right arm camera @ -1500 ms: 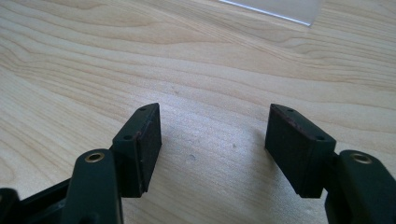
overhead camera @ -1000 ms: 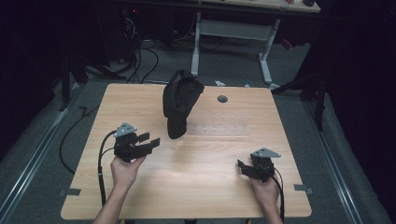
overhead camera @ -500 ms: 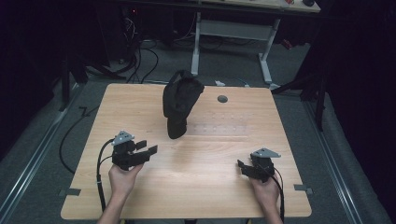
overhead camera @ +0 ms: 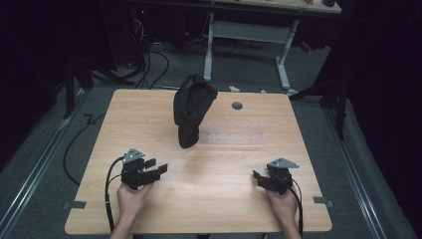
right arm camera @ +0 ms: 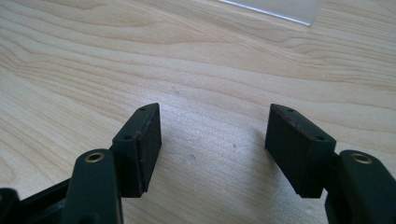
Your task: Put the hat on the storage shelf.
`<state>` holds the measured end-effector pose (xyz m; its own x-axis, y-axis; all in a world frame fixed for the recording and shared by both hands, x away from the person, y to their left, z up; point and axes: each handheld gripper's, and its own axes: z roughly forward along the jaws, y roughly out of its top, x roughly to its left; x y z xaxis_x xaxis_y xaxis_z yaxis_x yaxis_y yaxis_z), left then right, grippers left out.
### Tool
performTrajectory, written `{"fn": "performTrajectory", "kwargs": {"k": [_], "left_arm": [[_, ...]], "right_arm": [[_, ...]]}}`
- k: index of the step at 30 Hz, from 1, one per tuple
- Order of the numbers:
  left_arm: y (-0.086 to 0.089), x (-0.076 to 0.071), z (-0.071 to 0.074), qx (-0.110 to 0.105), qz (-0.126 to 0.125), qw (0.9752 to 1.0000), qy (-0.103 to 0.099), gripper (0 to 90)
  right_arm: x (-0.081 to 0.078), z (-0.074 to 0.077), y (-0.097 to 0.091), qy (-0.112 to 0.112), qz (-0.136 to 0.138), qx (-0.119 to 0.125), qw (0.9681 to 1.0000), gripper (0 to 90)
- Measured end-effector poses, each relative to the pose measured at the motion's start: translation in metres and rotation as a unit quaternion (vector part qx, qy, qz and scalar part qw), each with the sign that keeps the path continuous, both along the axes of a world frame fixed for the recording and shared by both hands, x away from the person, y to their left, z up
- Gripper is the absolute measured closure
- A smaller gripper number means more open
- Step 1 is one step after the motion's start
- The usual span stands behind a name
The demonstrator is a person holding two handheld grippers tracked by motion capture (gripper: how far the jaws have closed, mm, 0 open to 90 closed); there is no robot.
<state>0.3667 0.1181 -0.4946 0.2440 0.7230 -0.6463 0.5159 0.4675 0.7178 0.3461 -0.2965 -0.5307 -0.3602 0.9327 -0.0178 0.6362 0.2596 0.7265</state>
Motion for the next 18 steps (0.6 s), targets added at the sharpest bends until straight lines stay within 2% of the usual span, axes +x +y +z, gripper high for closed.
{"fn": "performTrajectory", "kwargs": {"k": [6,13,16,18], "left_arm": [[-0.004,-0.003,-0.017,0.035,0.01,0.9993,0.008,41.3],[-0.01,-0.004,-0.035,0.081,0.016,0.9965,0.011,37.5],[-0.013,-0.004,-0.044,0.105,0.021,0.9942,0.008,36.0],[-0.014,-0.005,-0.047,0.119,0.027,0.9925,-0.01,35.0]], "right_arm": [[0.0,0.0,0.0,0.0,0.0,0.0,1.0,36.3],[0.0,0.0,0.0,-0.001,0.002,-0.002,1.0,36.3],[0.0,0.0,0.0,-0.001,0.003,-0.002,1.0,36.3],[0.0,0.0,0.0,-0.002,0.002,-0.002,1.0,36.3]]}}
